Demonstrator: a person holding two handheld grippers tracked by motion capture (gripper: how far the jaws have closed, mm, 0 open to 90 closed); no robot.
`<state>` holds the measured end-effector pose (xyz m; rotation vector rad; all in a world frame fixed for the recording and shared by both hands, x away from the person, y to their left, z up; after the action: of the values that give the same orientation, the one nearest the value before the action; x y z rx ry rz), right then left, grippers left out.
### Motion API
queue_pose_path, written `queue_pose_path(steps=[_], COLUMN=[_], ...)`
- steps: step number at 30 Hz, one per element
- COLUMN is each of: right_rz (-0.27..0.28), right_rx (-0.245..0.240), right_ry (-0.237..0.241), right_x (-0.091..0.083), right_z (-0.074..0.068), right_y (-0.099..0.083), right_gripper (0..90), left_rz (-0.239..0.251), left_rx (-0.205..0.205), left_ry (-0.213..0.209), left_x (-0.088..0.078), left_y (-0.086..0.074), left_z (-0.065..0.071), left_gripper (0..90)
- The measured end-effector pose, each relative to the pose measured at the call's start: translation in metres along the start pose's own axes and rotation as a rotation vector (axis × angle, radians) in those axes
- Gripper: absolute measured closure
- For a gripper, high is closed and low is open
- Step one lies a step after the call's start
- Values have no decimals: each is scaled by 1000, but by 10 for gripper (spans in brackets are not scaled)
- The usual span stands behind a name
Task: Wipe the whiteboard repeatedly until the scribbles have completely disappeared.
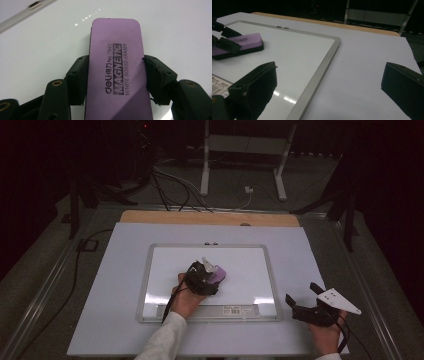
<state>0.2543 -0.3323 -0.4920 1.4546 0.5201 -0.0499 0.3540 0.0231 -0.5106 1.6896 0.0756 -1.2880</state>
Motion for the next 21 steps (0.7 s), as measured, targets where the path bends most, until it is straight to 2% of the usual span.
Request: queue_pose_path(steps=[4, 6, 11, 17, 19, 21], right_rz=[-1, -3, -3, -3, -3, -5], right_rx=[-1, -3, -6, -7, -7, -7], right_ry=[0, 2, 4, 4, 4, 4], right_x=[0, 1, 1, 1, 2, 2], right_z=[-1, -2, -3, -3, -2, -3], right_y=[0, 0, 0, 0, 0, 0], right_gripper=[8, 8, 8, 8, 8, 8], left_rz=[6, 5, 3, 4, 2, 6], left_rx=[-20, -15, -5, 22, 30, 21], left_ry=[5, 16, 9, -26, -25, -33], left_x=[-4, -4, -3, 0, 0, 2], left_y=[-5, -5, -3, -1, 0, 1], left_z=[-5, -4, 6, 22, 25, 24], left_gripper=[419, 419, 419, 419, 419, 419])
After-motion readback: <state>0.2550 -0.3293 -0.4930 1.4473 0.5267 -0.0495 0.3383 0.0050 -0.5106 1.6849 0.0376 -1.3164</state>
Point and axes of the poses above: each handheld gripper's, and its own axes: x roughly forward along the jaws, y roughly out of its top, z roughly to its right, the point moved 2 cm from there along x, roughly forward along the jaws, and after that the axes turned 6 degrees about -y, right-handed, at the moved point
